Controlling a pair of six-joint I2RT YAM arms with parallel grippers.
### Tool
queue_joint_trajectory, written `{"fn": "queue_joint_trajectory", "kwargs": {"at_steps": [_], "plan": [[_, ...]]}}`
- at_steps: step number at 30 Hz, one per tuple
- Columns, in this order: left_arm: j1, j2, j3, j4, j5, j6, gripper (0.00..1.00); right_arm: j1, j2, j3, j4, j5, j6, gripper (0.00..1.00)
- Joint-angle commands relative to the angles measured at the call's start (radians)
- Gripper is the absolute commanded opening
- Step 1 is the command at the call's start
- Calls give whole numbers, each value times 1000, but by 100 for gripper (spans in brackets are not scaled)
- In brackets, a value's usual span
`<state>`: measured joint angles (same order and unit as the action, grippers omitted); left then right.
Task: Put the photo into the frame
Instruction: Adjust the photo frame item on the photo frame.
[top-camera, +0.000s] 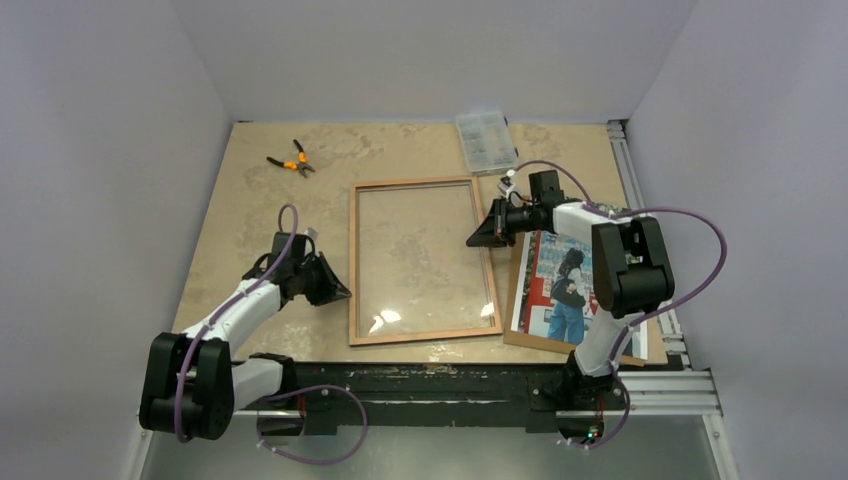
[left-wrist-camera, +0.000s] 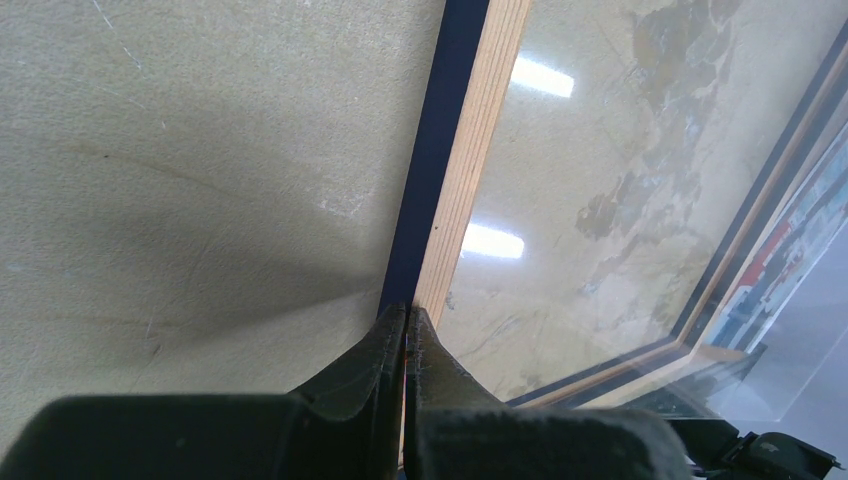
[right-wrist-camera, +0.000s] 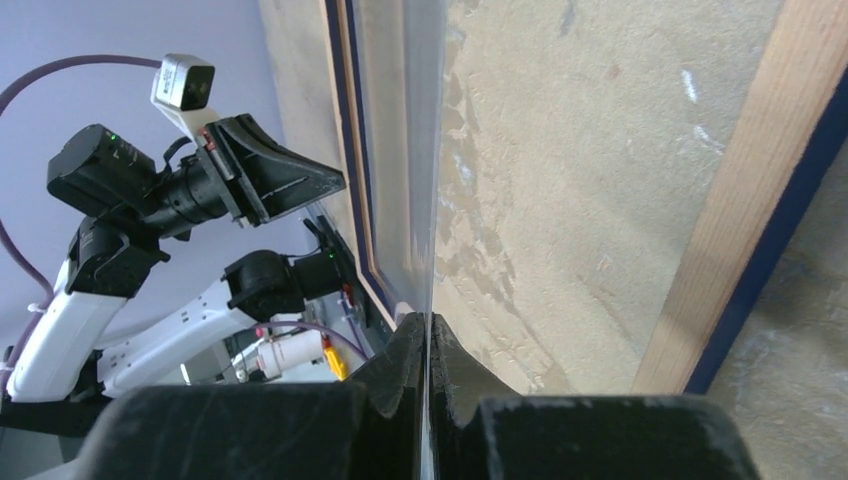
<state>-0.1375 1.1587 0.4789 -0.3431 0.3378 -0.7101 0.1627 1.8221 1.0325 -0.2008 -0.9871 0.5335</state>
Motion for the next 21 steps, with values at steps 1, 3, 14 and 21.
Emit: {"fn": "queue_joint_trajectory", "kwargs": {"at_steps": [1, 3, 14, 21], "plan": [[-2, 23, -2, -25, -34, 44, 0, 3, -95, 61, -28, -38, -3, 0], [-2, 23, -1, -25, -34, 44, 0, 2, -125, 68, -29, -38, 12, 0], [-2, 26, 0, -24, -31, 45, 0, 4, -243, 116, -37, 26, 90, 0], [-2, 86, -11, 35, 22, 37, 0, 17, -273, 111, 0, 40, 148, 0]]}}
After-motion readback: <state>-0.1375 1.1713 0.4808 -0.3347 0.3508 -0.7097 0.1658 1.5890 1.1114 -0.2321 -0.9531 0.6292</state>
